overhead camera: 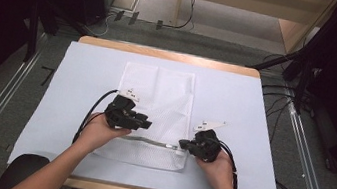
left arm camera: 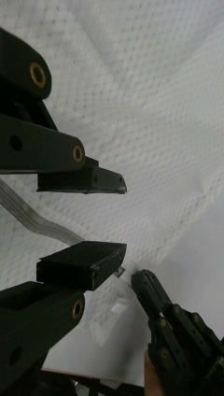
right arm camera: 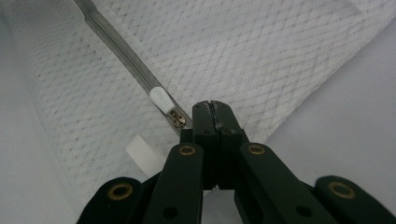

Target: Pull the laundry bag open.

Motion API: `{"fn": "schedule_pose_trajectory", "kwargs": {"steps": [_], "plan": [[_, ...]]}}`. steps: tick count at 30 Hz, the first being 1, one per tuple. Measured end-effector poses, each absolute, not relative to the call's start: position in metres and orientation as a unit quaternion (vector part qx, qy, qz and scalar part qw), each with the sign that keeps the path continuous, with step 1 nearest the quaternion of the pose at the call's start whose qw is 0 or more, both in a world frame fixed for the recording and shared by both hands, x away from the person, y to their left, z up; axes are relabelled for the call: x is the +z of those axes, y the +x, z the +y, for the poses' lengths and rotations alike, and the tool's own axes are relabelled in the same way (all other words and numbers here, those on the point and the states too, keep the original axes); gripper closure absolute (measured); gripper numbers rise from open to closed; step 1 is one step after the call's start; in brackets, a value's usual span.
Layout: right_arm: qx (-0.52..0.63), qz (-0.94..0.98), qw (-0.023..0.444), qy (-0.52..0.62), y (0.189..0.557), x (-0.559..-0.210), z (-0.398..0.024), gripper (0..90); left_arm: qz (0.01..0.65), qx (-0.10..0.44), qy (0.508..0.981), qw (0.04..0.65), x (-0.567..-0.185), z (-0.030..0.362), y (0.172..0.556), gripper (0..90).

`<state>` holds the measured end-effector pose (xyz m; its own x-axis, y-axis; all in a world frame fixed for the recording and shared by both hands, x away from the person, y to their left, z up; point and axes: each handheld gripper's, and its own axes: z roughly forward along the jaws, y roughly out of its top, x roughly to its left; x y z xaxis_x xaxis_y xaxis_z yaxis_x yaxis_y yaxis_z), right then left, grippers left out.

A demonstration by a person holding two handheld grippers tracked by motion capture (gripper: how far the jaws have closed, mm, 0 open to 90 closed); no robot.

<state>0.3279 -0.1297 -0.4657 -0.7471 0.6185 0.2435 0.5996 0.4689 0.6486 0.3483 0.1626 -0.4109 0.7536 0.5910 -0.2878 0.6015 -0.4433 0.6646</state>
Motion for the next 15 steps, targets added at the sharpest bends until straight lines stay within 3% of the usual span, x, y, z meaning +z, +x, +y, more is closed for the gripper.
{"fn": "schedule_pose_trajectory", "kwargs": {"steps": [15], "plan": [[0.398,0.856,0.019,0.328,0.324,-0.477,-0.137,90.0,0.309,-0.058,0.875,0.368,-0.437,0.113,0.345,75.8]]}}
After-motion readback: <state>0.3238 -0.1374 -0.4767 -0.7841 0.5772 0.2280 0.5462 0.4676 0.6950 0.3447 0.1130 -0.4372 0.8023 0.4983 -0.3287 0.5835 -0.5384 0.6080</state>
